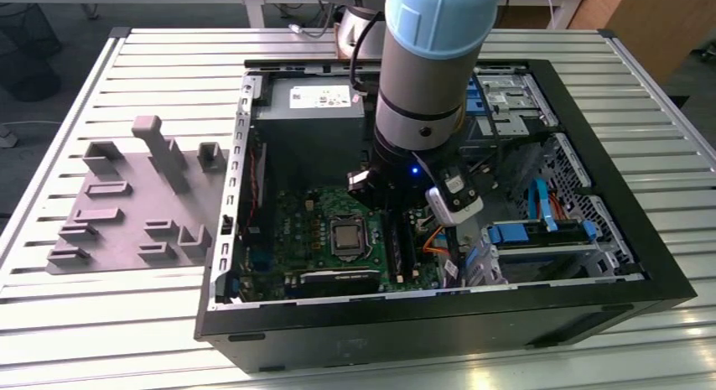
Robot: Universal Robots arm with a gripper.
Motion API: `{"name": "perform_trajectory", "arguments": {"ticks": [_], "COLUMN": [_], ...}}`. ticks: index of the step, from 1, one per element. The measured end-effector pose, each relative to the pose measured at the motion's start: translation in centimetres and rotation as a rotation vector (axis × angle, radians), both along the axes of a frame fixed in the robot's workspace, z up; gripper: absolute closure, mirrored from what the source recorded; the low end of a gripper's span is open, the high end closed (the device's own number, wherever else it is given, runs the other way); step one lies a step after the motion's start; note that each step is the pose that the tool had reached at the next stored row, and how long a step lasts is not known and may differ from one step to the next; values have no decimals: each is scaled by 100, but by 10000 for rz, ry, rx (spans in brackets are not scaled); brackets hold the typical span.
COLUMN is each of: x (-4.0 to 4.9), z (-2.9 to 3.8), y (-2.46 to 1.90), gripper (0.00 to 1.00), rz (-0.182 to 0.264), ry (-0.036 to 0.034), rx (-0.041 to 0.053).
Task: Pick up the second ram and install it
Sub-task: 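Insert the second ram into the second slot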
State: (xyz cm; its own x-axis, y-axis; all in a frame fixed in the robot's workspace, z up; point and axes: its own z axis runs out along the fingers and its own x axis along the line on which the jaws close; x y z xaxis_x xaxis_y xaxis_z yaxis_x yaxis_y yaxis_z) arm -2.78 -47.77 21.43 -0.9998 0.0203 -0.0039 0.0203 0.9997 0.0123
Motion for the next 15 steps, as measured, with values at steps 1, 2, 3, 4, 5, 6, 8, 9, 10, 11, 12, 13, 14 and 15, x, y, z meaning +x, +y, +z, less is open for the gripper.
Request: {"name": "perform_trajectory", "arguments": {"ticks": [1,2,3,4,5,6,8,9,10,11,12,13,14,15], "x": [0,0,0,0,0,0,0,0,0,0,0,0,0,0], "z": [6,11,11,11,12,12,12,11,10,10,10,10,10,10], "y": [0,0,0,0,0,0,0,0,0,0,0,0,0,0], "gripper": [86,86,86,86,86,86,86,86,86,86,86,86,86,86], "rz": [0,0,0,0,0,-1,-1,-1,-1,-1,-1,-1,-1,-1], "ry": [1,1,0,0,1,1,2,1,1,0,1,1,1,1], "rx": [1,9,19,20,22,22,22,35,42,46,48,50,49,49]}}
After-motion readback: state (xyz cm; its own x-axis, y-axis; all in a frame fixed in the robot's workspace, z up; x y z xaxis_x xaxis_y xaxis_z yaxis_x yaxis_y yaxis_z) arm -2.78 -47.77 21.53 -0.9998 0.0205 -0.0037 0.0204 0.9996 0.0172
